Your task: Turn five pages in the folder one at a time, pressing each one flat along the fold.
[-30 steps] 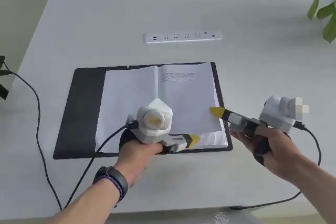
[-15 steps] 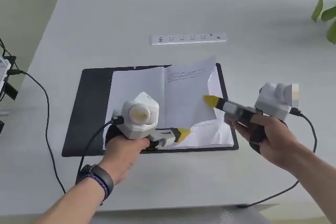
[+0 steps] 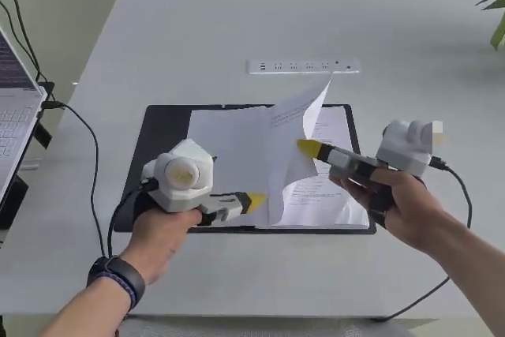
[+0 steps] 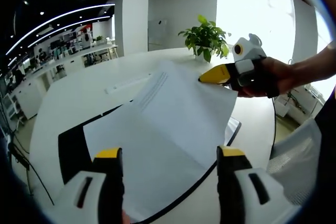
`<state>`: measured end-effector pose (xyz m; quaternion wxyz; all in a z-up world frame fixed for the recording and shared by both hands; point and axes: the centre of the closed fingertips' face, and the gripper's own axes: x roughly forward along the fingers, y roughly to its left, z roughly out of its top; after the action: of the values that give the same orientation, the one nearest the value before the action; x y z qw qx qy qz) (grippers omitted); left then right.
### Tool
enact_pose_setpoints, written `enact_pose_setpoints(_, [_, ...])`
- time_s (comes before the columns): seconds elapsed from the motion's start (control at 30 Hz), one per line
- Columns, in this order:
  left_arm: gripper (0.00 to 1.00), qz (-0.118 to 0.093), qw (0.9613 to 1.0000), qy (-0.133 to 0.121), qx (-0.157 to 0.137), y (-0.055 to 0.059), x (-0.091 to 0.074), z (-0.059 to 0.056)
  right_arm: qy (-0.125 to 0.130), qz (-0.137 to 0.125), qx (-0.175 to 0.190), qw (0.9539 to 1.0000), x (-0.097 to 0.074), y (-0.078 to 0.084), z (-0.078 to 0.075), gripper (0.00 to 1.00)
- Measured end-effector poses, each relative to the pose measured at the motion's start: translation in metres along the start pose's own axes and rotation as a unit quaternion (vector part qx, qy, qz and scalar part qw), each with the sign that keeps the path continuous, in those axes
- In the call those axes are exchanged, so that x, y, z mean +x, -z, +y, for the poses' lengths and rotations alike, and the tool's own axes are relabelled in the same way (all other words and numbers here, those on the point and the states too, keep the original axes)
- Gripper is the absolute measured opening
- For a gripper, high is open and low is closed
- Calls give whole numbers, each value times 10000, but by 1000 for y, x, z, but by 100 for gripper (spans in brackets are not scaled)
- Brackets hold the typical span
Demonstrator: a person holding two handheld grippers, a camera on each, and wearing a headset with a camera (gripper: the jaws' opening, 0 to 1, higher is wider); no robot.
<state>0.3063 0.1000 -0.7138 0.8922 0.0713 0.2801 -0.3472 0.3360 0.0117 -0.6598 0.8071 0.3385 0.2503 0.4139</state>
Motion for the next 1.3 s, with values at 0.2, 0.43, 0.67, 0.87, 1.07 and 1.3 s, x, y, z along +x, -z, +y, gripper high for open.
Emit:
enact_pose_setpoints(0.2, [75, -38, 9998, -154, -87, 8, -19, 14, -156, 108, -9, 9998, 17, 7, 14, 0])
enact_pose_setpoints(0.43, [75, -101, 9991, -360, -205, 13, -40, 28, -354, 340, -43, 9988, 39, 20, 30, 0])
enact_pose_setpoints(0.67, [75, -175, 9980, -525, -310, 17, -55, 37, -478, 550, -46, 9973, 59, 33, 41, 0])
enact_pose_setpoints(0.87, [75, -206, 9970, -636, -396, 23, -66, 44, -591, 754, -43, 9954, 76, 44, 50, 0])
enact_pose_setpoints(1.07, [75, -264, 9953, -776, -526, 28, -79, 52, -698, 981, -64, 9927, 97, 55, 59, 0])
enact_pose_setpoints(1.3, [75, -282, 9936, -896, -624, 34, -89, 61, -684, 1259, 15, 9897, 118, 76, 59, 0])
